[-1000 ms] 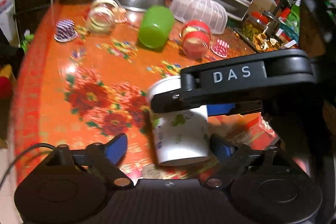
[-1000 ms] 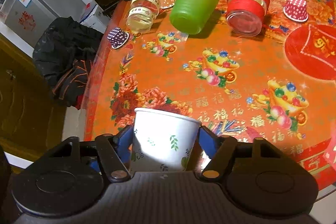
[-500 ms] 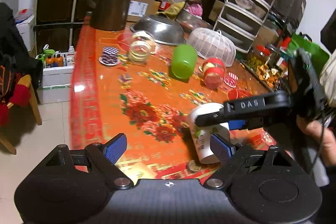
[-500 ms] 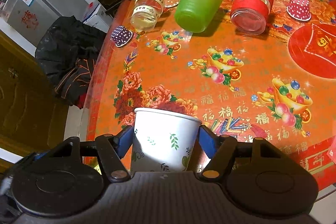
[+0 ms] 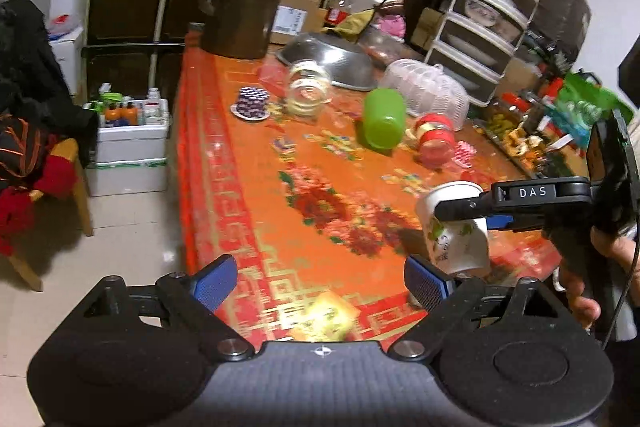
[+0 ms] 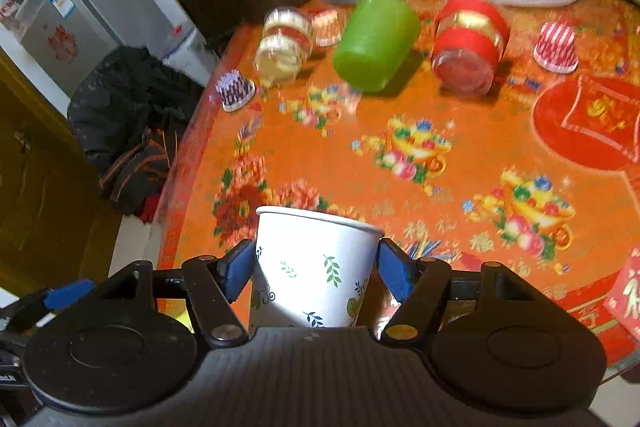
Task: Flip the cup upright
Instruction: 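Rotate the held cup with the right gripper until its rim points up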
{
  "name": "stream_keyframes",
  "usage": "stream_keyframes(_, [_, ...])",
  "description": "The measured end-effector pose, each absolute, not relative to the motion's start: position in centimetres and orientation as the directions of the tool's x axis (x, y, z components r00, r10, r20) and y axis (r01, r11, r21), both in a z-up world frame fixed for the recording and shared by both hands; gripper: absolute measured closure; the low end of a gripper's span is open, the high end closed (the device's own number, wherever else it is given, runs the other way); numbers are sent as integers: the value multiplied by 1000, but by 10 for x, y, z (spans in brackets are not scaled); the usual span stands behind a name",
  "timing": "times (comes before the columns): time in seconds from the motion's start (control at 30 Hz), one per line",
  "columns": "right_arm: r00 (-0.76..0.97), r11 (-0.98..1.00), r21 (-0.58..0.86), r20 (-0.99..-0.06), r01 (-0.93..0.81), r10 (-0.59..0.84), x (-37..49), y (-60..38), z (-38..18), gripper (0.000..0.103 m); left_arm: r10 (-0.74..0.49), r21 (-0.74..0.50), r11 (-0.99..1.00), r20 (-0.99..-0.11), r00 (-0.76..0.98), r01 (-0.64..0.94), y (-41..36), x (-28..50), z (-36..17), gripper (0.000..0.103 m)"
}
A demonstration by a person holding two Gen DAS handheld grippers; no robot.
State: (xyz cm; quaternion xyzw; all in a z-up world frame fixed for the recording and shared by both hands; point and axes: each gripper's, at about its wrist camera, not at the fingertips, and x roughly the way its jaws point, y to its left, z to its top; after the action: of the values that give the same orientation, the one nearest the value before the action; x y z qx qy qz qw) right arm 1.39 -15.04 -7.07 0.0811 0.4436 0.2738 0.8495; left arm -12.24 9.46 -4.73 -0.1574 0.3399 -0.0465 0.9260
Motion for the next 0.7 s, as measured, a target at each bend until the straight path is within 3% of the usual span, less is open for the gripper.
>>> stream_keyframes(0.27, [644,875,270,-595,-402,480,-11,-162,-52,35,-274,-399,916,-541,795,44,85,-119,-53,10])
stream_keyframes(0.7, [835,894,123,-321,-431,447,-43,-168,-51,35,-292,-412,910,-542,788,54,78,-113,-63,10])
